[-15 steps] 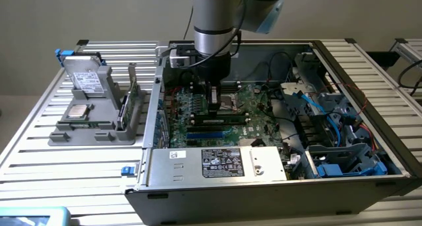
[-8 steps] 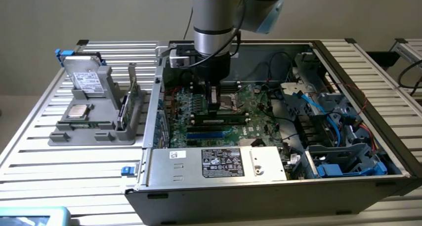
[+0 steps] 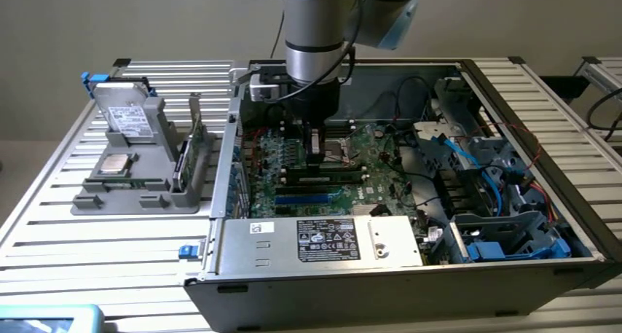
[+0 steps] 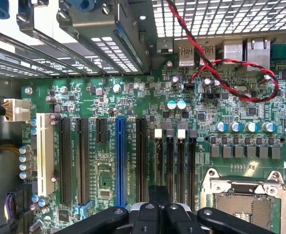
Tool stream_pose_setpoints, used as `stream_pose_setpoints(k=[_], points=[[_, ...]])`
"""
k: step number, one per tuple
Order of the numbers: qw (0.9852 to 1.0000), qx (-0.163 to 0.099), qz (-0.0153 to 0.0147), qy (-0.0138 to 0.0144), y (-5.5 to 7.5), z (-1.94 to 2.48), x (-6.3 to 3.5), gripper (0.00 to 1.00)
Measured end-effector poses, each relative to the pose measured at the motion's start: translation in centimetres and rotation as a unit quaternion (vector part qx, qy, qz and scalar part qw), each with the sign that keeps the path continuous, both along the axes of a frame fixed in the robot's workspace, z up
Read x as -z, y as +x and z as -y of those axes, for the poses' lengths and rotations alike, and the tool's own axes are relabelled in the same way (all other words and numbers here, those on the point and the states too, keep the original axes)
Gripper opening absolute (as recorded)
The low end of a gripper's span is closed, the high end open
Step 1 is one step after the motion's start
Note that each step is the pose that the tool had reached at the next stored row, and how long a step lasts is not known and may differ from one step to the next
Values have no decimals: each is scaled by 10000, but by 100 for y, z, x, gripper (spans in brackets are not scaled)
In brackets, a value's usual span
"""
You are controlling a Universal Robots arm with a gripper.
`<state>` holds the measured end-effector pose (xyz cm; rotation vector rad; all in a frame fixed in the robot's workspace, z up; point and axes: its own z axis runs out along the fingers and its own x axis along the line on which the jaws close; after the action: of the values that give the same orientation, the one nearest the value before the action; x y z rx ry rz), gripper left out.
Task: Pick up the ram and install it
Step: 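Press down the ram until it locks into place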
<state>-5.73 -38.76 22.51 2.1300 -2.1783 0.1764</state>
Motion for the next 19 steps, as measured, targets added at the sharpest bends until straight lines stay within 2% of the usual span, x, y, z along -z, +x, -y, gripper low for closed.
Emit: stream_pose_setpoints(k=[7, 9, 10, 12, 19], points=[[10000, 0, -1, -3, 0, 1, 28, 11], [10000, 0, 6, 10, 4, -3, -11, 11], [10000, 0, 4, 5, 12, -2, -55, 11], [10000, 1, 1, 1, 55, -1, -119, 11], [10000, 2, 0, 1, 291, 1, -176, 11]])
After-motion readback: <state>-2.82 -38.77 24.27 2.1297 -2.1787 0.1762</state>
